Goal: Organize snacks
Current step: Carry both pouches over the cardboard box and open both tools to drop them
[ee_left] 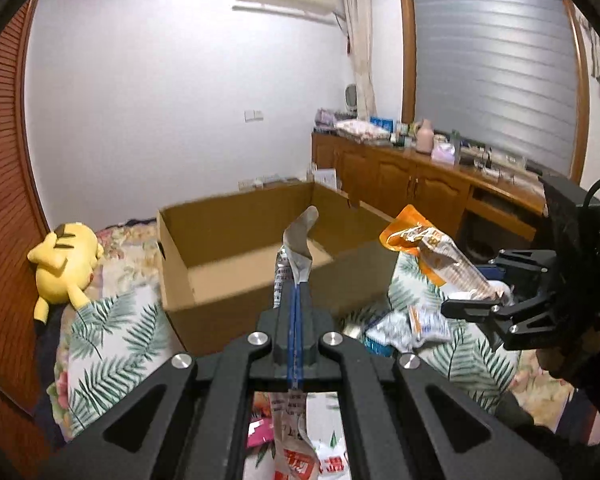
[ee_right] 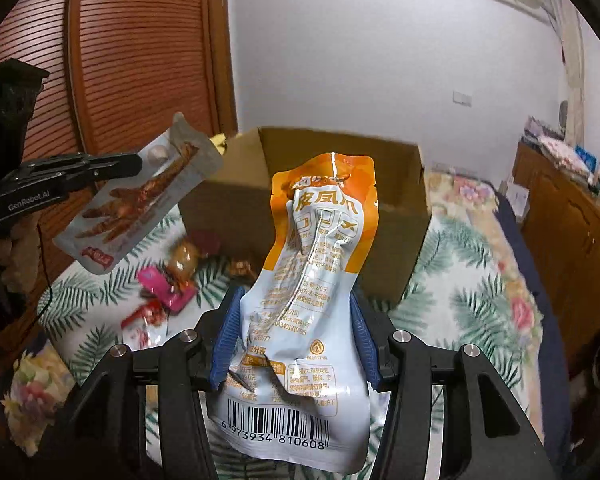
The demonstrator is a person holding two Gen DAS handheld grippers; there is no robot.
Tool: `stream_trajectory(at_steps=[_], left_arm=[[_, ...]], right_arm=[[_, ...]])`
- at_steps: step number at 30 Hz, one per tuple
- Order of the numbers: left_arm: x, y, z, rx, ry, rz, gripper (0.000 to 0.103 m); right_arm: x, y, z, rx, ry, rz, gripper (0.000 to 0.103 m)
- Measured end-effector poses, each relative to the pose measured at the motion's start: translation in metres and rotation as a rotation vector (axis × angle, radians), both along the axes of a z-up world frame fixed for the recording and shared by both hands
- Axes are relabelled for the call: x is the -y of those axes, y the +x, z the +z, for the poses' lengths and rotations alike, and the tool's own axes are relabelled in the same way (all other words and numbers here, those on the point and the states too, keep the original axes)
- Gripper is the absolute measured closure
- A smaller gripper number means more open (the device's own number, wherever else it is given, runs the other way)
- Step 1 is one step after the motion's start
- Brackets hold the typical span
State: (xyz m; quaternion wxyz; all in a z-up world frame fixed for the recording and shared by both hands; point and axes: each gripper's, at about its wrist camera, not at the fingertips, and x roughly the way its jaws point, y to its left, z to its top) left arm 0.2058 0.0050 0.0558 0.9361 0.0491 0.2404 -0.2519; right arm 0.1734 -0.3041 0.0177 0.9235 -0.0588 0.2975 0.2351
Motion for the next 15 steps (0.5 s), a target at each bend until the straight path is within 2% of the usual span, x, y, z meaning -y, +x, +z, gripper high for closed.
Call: stream_trajectory(at_steps=[8, 15], left_arm=[[-0.001, 0.036, 0.031, 0.045, -0.009, 0.028, 0.103], [-0.003, 0.082, 0.045, 0.058, -0.009, 0.065, 0.103]], right_arm=[[-0.015, 0.043, 0.038, 0.077, 0.002, 0.039, 0.051], [-0.029, 0.092, 0.05, 0.091, 0.02, 0.06, 0.051]])
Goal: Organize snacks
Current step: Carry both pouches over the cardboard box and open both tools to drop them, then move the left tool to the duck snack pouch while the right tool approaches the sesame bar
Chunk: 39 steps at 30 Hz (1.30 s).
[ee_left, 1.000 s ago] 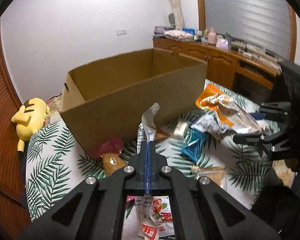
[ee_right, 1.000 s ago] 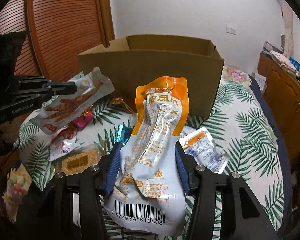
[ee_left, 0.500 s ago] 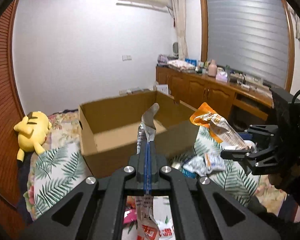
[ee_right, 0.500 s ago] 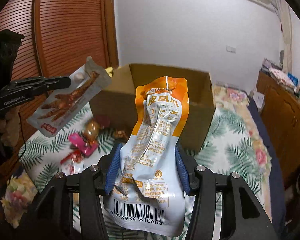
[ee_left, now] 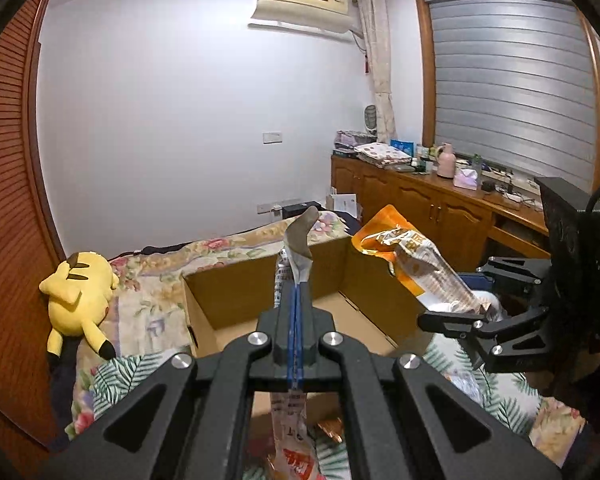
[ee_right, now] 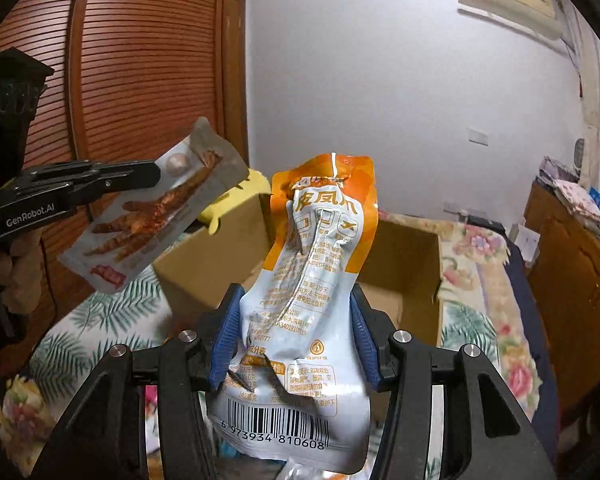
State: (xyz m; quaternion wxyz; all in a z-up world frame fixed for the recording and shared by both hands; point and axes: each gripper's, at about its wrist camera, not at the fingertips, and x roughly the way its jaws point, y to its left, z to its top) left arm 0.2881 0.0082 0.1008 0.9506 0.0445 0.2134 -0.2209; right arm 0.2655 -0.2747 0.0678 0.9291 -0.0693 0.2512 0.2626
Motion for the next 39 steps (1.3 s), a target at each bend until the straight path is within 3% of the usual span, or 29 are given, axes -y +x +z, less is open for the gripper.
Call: stream_trajectory(at_steps=[9, 21, 23, 31, 39], left_arm=[[-0.001, 0.06, -0.008, -0.013, -0.014, 0.034, 0.103], [0.02, 0.11, -0.057, -0.109, 0.002, 0.041, 0.103], [0.022, 0.111, -0.062, -0.119, 0.006, 0.037, 0.103], [0.027, 0.105, -0.069, -0.145, 0.049, 0.068, 0.084], [0.023, 0.06, -0.062, -0.166, 0.052, 0.033, 0.077]], right_arm=[[-0.015, 0.057, -0.013, -0.028, 0.007, -0.004, 0.05], [-0.022, 0.093, -0.053, -0.087, -0.06, -0.048, 0.049], [-0.023, 0.093, -0.058, -0.095, -0.064, -0.053, 0.047], [-0.022, 0.086, -0.063, -0.111, -0.06, -0.079, 0.037], [-0.005, 0.039, -0.047, -0.098, 0.012, -0.08, 0.037]])
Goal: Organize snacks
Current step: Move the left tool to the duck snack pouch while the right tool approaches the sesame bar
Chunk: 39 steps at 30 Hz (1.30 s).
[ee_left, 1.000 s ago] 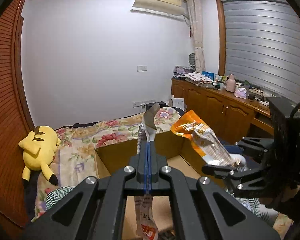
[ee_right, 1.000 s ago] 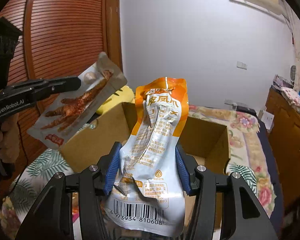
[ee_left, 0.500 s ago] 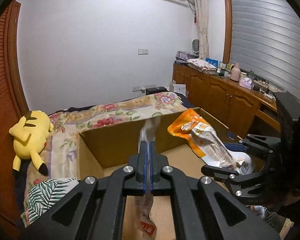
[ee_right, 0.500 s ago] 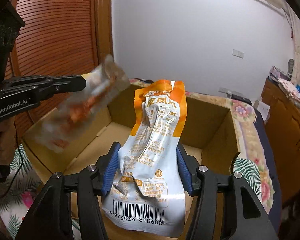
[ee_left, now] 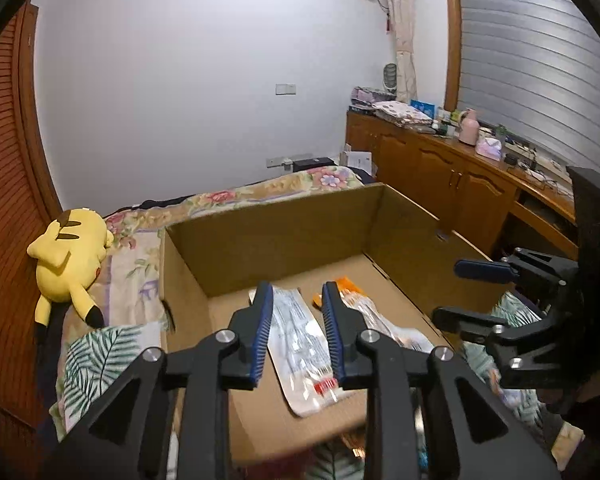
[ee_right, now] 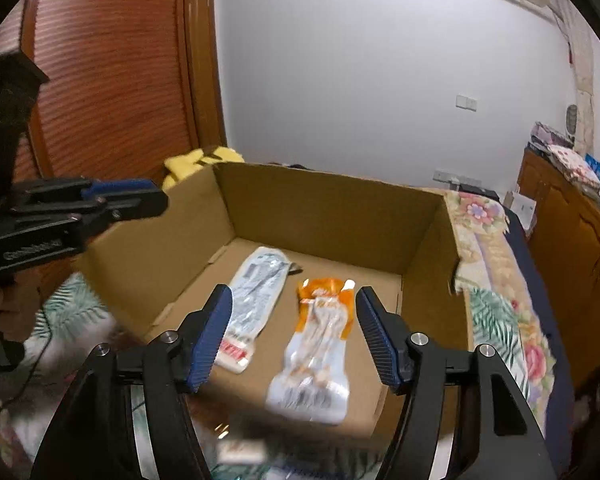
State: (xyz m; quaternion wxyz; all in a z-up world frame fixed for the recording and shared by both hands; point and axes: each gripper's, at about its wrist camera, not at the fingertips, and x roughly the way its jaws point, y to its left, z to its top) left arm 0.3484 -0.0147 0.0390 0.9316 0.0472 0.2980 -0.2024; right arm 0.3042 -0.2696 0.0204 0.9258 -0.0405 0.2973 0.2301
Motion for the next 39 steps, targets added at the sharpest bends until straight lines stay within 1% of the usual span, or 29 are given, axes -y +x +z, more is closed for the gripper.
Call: stream_trajectory(at_steps=[4, 8, 11, 14, 18, 22, 26, 31, 35, 39], left_arm=[[-0.003, -0.034, 0.003, 0.0, 0.004, -0.023, 0.073], [-0.008, -0.067, 0.002, -0.007, 0.006, -0.038, 0.071], [-0.012, -0.093, -0.005, -0.013, 0.016, -0.036, 0.07], [-0.019, -0.111, -0.017, -0.039, 0.001, -0.034, 0.068], [-0.03, -0.132, -0.038, -0.073, -0.013, -0.004, 0.068], [-0.037, -0.147, -0.058, -0.103, -0.011, 0.025, 0.068], [-0.041, -0.162, -0.073, -0.114, -0.002, 0.051, 0.068], [-0.045, -0.176, -0.091, -0.139, -0.011, 0.074, 0.067], [-0.048, -0.184, -0.104, -0.142, -0.009, 0.085, 0.067], [-0.053, -0.189, -0.115, -0.161, -0.021, 0.094, 0.067]], right_arm=[[0.006, -0.04, 0.003, -0.013, 0.049, 0.008, 0.037], [0.002, -0.08, 0.0, -0.03, 0.059, 0.013, 0.037], [-0.001, -0.106, -0.008, -0.045, 0.073, 0.01, 0.037], [-0.001, -0.126, -0.015, -0.062, 0.102, 0.011, 0.037], [-0.001, -0.142, -0.03, -0.096, 0.138, 0.0, 0.037], [-0.003, -0.158, -0.046, -0.132, 0.148, 0.002, 0.037], [-0.007, -0.171, -0.057, -0.156, 0.15, -0.001, 0.037], [-0.01, -0.181, -0.068, -0.186, 0.157, -0.003, 0.037], [-0.013, -0.186, -0.073, -0.205, 0.164, -0.001, 0.037], [-0.017, -0.189, -0.082, -0.245, 0.177, 0.002, 0.037]])
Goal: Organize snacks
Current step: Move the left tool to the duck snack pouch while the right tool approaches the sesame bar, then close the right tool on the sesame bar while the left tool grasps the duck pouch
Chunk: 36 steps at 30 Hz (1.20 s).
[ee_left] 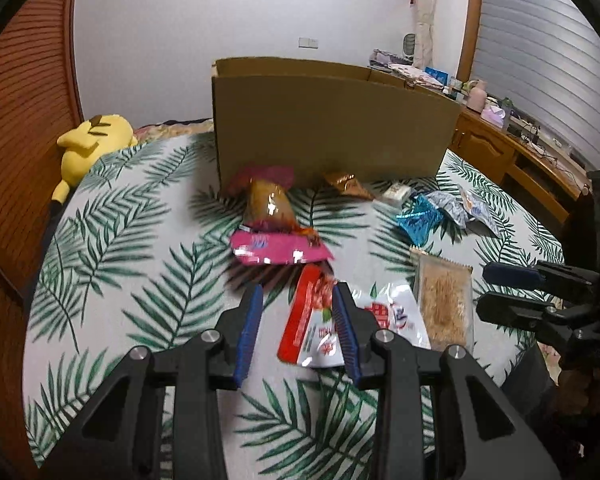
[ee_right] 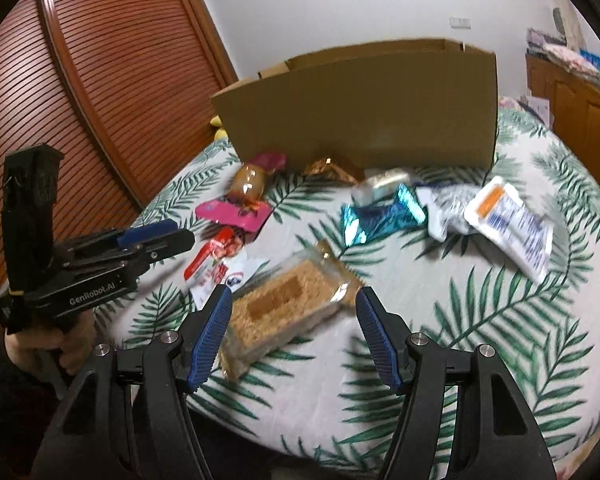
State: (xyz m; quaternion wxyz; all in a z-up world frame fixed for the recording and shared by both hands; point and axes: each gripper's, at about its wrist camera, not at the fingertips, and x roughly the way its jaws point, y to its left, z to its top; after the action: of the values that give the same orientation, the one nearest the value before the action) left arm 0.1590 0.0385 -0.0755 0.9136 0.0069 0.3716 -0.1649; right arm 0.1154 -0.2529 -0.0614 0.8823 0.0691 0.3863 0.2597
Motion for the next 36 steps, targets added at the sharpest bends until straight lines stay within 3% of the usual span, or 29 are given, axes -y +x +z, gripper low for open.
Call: stream_trajectory(at_steps=[13, 26, 36], left_arm=[[-0.002, 0.004, -0.017, -0.065, -0.01, 0.0, 0.065], [0.008, 0.01, -0.016, -0.088, -0.018, -0.009, 0.062], [0.02, 0.006, -0.01, -0.081, -0.012, -0.026, 0.061]], right_arm=[[-0.014, 0.023, -0.013, -0.067, 0.036, -0.01, 0.037], [-0.038, 0.033, -0.02, -0.019, -0.143, 0.032, 0.037], [-0.046, 0.034, -0.026, 0.016, -0.224, 0.081, 0.038]])
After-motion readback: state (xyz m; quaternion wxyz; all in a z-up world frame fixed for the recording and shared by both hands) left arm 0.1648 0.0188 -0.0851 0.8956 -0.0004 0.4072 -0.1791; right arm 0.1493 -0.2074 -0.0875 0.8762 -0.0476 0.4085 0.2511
